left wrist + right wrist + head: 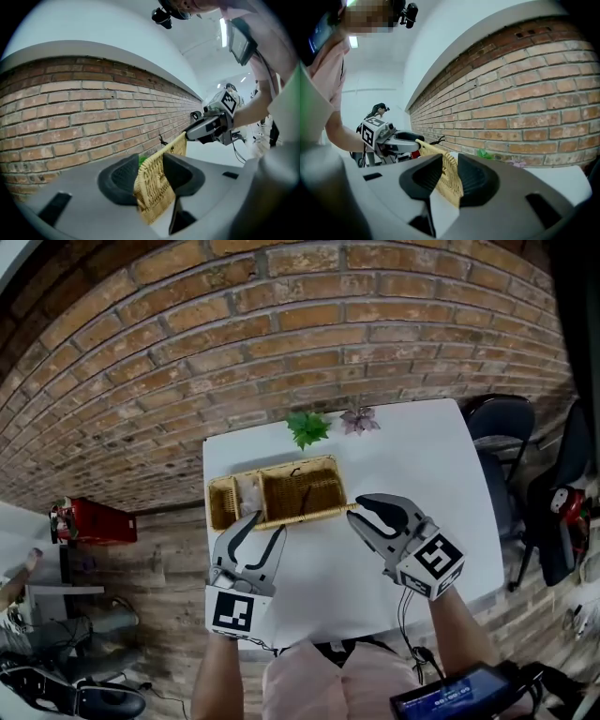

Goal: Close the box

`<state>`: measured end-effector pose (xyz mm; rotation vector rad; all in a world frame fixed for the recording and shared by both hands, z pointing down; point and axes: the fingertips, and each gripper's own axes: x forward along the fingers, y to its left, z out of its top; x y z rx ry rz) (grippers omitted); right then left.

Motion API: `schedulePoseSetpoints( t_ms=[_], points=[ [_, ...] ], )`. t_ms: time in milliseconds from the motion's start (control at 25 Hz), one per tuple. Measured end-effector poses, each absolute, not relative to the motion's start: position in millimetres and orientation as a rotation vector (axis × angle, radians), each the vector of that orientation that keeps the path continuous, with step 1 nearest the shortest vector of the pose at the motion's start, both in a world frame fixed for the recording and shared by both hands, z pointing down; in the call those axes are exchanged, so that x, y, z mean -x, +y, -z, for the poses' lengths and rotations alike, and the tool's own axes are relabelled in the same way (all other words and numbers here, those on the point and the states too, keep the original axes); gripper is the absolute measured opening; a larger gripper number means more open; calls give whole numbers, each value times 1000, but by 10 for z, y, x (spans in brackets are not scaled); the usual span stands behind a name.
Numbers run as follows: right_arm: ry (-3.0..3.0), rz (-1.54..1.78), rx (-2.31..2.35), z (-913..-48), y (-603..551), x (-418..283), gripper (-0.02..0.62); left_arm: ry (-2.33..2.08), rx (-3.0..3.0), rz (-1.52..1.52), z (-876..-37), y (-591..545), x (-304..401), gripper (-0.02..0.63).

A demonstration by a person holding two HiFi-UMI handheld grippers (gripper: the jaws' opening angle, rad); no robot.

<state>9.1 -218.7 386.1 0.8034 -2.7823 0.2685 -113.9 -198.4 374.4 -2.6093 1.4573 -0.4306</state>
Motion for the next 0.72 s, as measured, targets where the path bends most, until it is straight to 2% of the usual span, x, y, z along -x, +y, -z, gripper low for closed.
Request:
schedulePoseSetpoints(
  t_ms=[400,720],
  points=[
    [-2744,-258,-921,-3882,-2551,-25,81,1771,2732,81,-3713,-2288,1490,182],
    [-2708,-277,-978,-3970,-2804,12,71,1825,2694,106,-3824,-2533,1554,130]
  ],
)
